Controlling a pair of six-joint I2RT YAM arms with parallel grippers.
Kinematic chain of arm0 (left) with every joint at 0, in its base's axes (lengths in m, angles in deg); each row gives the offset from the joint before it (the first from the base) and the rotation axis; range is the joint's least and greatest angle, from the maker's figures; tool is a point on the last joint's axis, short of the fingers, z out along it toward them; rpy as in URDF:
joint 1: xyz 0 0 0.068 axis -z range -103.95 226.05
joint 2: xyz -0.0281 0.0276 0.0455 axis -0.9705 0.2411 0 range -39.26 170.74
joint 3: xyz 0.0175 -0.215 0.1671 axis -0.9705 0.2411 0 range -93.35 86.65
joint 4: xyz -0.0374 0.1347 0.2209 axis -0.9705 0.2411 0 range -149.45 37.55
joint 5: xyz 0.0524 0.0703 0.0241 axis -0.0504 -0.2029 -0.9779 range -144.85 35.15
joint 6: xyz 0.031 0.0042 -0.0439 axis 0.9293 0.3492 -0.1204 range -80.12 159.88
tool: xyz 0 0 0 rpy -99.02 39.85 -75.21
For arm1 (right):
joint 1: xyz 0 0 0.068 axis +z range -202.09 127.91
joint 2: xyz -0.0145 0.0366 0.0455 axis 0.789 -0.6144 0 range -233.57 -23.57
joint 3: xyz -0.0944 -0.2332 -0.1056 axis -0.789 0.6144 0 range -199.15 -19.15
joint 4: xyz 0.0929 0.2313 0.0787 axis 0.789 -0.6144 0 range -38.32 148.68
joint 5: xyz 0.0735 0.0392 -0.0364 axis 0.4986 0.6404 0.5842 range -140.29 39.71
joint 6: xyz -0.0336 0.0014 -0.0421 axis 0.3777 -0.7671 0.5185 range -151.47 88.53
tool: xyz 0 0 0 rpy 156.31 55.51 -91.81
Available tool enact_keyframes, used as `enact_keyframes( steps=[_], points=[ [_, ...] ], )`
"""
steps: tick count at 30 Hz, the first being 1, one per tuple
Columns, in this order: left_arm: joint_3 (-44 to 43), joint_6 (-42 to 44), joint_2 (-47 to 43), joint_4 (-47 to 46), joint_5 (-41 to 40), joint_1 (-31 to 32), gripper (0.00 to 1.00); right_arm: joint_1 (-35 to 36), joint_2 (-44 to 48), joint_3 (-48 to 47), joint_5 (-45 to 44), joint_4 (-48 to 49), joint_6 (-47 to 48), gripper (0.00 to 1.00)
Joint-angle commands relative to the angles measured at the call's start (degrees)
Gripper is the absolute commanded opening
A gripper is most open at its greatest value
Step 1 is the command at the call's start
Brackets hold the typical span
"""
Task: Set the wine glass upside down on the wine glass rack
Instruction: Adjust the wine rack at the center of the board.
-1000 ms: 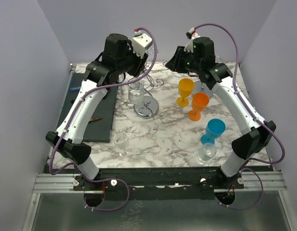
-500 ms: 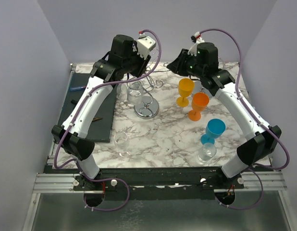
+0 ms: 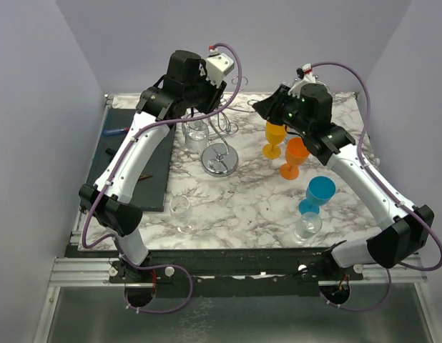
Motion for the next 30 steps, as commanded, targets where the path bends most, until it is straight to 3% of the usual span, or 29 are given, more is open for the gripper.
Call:
enact_keyframes(
  steps=[1,17,25,30],
  points=[
    [-1.1,1.5,1.9,-2.2,-3.8,-2.1,0.37,2.2,4.1,4.1,-2.8,0.5,1.3,0.01],
    [-2.2,2.7,3.3,-3.1,-3.1,-2.6,0.37,9.0,7.6,16.5,-14.0,6.3,-3.8,0.0],
    [-1.5,0.9,1.2,-2.8,0.7,-2.6,0.4,10.1,8.7,17.2,-16.2,5.8,-4.4,0.01],
    [-2.2,-1.3,-1.6,-0.1,5.1,-2.6,0.48,10.1,8.8,13.3,-17.4,3.1,-1.4,0.36]
  ],
)
